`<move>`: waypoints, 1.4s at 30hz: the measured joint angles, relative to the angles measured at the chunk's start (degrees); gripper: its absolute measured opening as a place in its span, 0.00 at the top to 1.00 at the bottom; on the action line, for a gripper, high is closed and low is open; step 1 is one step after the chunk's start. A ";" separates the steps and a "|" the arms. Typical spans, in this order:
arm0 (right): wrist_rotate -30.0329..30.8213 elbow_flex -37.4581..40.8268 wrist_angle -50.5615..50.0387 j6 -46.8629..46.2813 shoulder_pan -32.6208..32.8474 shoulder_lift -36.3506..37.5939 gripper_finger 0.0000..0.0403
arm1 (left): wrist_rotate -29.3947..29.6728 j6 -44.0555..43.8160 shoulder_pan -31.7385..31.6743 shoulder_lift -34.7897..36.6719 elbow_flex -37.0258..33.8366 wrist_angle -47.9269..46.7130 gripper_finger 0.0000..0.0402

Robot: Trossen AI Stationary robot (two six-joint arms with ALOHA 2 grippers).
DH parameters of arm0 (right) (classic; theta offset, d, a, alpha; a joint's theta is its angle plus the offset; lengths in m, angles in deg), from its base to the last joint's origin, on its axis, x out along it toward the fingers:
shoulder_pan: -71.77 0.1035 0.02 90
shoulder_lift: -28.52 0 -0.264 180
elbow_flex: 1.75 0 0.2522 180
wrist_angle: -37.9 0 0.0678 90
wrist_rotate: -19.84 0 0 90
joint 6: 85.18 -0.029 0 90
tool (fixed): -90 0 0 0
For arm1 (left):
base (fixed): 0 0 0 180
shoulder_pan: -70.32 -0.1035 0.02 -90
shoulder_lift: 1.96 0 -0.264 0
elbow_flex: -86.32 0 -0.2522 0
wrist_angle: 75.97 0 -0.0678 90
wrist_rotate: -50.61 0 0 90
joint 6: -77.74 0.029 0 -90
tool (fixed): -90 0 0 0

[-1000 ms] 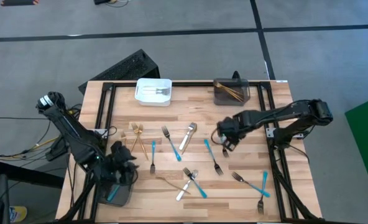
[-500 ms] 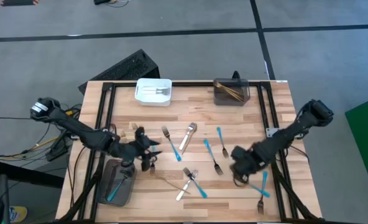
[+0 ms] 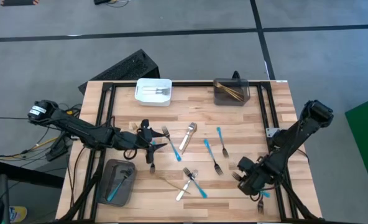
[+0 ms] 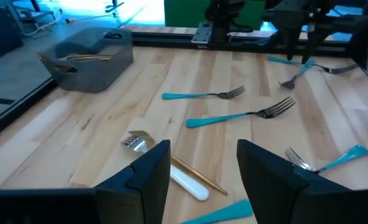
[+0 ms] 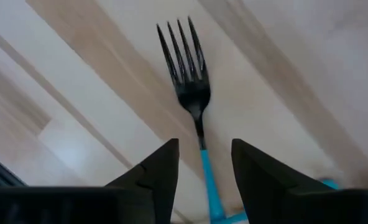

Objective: Sort silverware by color (type)
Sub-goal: Put the blue fork into the bottom black bin

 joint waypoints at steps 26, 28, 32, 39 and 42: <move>-1.48 14.66 15.48 0.55 -0.68 0.33 0.63 | 1.40 -2.17 0.02 0.00 0.00 -1.74 0.57; -1.45 14.68 15.92 3.85 -1.62 0.30 0.69 | 1.79 -2.93 0.02 0.00 0.00 -1.73 0.57; 3.36 14.75 17.10 9.91 -4.35 0.25 0.84 | 1.88 -3.99 0.02 0.00 0.00 -1.73 0.57; 20.53 15.25 20.48 15.23 -9.93 0.00 0.96 | 1.86 -4.10 0.02 0.00 0.00 -1.68 0.57; 23.16 15.43 23.40 20.04 -12.42 0.37 0.95 | 1.98 -4.10 0.02 0.00 0.00 -1.66 0.57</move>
